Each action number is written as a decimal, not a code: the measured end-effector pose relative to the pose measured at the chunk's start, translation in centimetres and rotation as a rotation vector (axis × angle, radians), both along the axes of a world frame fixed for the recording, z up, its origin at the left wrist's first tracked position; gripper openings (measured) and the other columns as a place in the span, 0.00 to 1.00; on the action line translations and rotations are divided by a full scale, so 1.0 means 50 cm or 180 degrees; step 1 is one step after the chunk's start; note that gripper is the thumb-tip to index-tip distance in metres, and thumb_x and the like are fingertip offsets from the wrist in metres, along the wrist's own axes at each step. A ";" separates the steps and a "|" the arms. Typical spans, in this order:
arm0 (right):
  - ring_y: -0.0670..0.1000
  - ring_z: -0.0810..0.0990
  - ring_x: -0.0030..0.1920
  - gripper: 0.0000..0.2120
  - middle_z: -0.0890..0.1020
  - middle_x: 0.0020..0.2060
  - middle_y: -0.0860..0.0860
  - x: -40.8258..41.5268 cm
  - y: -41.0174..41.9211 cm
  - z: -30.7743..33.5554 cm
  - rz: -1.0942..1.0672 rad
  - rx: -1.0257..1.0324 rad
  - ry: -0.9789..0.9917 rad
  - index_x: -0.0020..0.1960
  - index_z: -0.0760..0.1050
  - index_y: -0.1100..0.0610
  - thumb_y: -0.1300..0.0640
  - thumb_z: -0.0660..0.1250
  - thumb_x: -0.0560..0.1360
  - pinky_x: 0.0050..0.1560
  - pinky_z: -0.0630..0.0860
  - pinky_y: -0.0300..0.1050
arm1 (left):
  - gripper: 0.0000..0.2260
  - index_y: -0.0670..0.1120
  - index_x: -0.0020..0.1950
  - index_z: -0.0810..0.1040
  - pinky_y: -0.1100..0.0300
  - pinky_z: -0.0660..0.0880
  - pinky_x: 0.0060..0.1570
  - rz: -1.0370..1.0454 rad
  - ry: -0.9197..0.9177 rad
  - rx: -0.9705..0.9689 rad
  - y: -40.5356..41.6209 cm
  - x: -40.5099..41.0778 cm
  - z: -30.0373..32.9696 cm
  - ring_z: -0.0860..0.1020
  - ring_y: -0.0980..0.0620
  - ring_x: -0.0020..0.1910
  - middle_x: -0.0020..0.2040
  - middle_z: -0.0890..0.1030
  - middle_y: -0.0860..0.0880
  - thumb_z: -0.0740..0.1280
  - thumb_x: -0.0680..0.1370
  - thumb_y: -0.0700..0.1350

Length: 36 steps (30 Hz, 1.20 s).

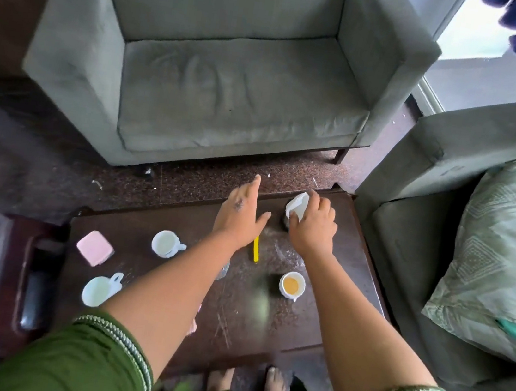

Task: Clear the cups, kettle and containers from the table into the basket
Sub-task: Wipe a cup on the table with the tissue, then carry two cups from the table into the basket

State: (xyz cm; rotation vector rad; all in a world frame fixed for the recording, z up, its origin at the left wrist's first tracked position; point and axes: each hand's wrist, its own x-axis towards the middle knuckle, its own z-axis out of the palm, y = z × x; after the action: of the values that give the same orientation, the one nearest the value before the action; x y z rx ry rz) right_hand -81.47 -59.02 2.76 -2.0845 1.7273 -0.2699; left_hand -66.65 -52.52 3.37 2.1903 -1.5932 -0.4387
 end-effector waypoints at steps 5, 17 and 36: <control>0.58 0.67 0.64 0.25 0.69 0.64 0.55 0.013 0.088 0.054 0.0164 0.0005 -0.0162 0.71 0.61 0.53 0.49 0.63 0.78 0.59 0.68 0.59 | 0.35 0.44 0.78 0.52 0.50 0.68 0.66 0.0221 -0.0036 0.0073 0.121 0.001 0.048 0.66 0.43 0.70 0.73 0.67 0.43 0.65 0.77 0.53; 0.59 0.67 0.63 0.22 0.69 0.62 0.55 -0.002 0.335 0.074 0.0850 0.0167 -0.0173 0.68 0.63 0.51 0.49 0.64 0.77 0.59 0.69 0.60 | 0.34 0.44 0.76 0.58 0.50 0.69 0.62 0.1236 -0.0007 0.0090 0.443 -0.055 0.082 0.68 0.43 0.67 0.69 0.69 0.44 0.67 0.75 0.54; 0.59 0.65 0.66 0.33 0.63 0.69 0.55 0.332 0.514 -0.034 0.1971 0.0692 0.0661 0.73 0.56 0.48 0.47 0.69 0.74 0.63 0.68 0.60 | 0.23 0.47 0.67 0.69 0.48 0.68 0.60 0.1938 0.0021 0.1233 0.688 0.245 -0.006 0.62 0.43 0.69 0.72 0.64 0.47 0.69 0.73 0.42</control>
State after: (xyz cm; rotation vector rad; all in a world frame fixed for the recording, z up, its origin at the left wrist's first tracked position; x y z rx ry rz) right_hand -64.87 -33.31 1.04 -2.4089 1.0620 0.3129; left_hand -54.38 -18.14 3.10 2.7991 -0.8027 -0.5909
